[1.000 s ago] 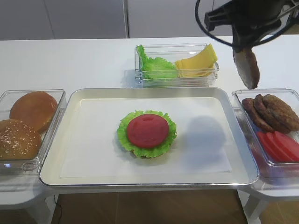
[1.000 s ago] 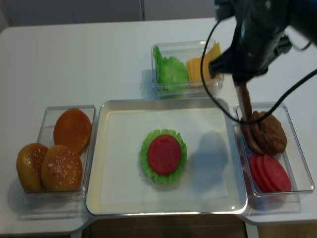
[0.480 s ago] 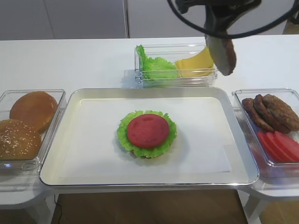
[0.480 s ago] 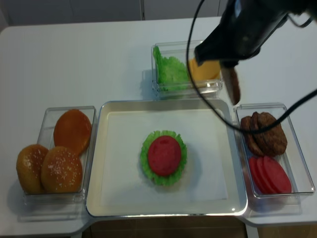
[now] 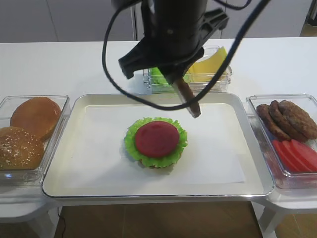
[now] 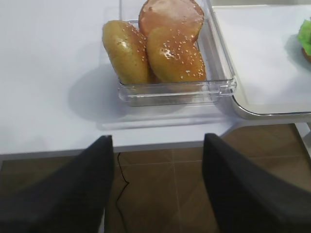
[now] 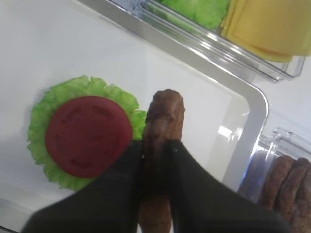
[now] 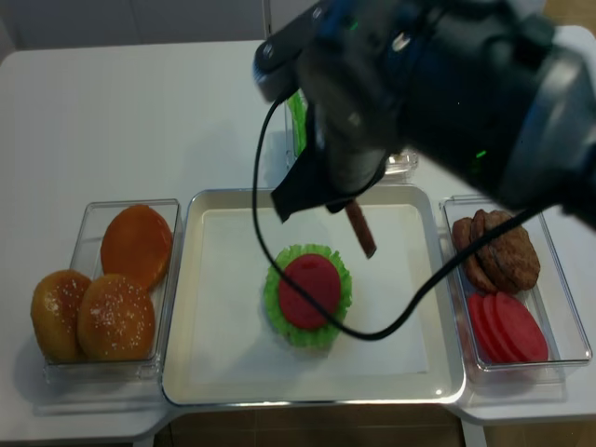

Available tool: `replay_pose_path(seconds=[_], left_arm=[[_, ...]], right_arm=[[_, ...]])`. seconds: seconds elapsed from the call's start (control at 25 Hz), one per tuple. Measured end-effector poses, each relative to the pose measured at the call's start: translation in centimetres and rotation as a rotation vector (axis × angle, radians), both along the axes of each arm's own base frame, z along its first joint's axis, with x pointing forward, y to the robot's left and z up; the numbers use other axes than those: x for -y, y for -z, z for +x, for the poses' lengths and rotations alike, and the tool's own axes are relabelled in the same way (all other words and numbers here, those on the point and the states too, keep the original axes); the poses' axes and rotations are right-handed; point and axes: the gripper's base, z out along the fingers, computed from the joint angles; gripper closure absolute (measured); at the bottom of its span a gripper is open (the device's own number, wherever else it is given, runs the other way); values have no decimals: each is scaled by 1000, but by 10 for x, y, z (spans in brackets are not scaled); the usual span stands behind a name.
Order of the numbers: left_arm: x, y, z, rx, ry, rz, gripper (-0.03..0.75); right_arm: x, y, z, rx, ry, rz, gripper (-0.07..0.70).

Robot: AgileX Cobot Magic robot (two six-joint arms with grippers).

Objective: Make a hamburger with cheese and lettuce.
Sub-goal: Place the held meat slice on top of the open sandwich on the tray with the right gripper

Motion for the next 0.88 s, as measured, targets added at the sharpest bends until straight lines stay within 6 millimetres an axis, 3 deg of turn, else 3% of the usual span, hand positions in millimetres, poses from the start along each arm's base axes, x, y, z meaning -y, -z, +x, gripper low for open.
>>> replay_pose_path(seconds=[0.32, 0.88], left_arm=[[0, 0, 0, 0, 0, 0, 283], [0, 0, 0, 0, 0, 0, 283]], right_arm=[[-30, 36, 1, -20, -42, -73, 498], [-39, 59, 8, -41, -41, -116, 498]])
